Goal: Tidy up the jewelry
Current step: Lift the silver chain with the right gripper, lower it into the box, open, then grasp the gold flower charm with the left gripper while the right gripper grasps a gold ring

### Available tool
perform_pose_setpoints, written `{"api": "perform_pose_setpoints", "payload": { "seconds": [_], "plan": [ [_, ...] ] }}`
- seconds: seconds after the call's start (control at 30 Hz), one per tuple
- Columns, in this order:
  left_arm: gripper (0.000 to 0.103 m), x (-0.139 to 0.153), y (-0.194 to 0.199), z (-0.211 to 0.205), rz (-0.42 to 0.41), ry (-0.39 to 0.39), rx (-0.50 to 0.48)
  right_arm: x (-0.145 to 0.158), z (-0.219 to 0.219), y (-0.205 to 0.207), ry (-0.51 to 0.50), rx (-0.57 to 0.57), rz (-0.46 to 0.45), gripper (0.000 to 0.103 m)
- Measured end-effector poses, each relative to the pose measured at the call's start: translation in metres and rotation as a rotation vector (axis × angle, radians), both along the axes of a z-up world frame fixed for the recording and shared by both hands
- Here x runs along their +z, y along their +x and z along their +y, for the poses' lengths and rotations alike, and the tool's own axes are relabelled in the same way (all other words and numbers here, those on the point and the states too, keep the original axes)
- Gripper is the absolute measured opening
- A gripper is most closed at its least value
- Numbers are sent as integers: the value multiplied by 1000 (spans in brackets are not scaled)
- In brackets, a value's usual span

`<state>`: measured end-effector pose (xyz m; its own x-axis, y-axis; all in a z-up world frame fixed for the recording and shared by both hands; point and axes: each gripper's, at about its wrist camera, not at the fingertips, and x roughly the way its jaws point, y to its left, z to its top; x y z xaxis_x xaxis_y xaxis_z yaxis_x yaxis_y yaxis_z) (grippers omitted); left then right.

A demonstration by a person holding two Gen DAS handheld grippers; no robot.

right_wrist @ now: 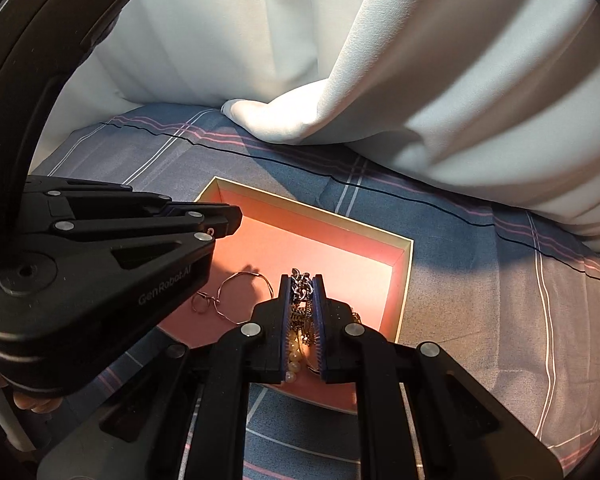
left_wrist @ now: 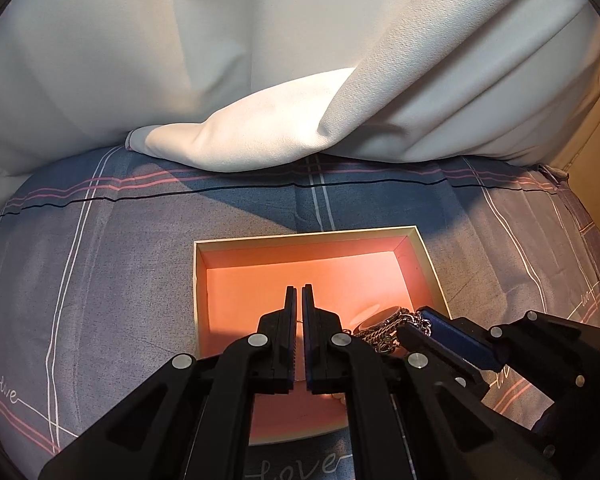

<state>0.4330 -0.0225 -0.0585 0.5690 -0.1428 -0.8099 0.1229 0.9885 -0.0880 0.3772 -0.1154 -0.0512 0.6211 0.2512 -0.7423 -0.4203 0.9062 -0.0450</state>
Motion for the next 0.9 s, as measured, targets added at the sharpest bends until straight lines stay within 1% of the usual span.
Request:
{"api": "perform_pose_setpoints", "payload": {
  "seconds": [0.17, 0.5, 0.53, 0.57, 0.6, 0.63, 0.67, 0.7, 0.73, 0.8, 0.9],
  "plan": [
    [3, 1, 3, -1, 2, 5, 5, 0, 0, 0, -1, -1, 4, 11],
    [3, -5, 11, -8, 33, 29, 16, -13, 0, 3, 19, -2, 39, 11],
    [3, -5, 11, -9, 32, 32, 15, -13, 0, 2, 23, 0, 38, 12],
    [6, -5, 11, -9, 33, 37, 10, -12, -1, 0, 27, 1, 35, 16],
    [12, -4, 11, -9, 34, 42, 7, -10, -1, -2, 26, -1, 26, 23],
    [44, -3, 10, -8, 30, 51, 13, -8, -2, -6, 18, -5, 10, 48],
    [86, -1, 9, -7, 15, 70, 34, -6, -3, -11, 9, -6, -13, 71],
    [96, 3, 5, -4, -22, 80, 56, -3, -3, -16, 3, -2, -32, 75],
    [96, 8, 1, -1, -58, 81, 63, -2, -5, -22, -1, -3, -39, 75],
    [97, 12, -6, 4, -64, 79, 49, -1, -9, -32, 5, -1, -45, 76],
    [97, 14, -28, 12, -93, 67, 27, -4, -18, -51, 27, -1, -52, 77]
  ]
}}
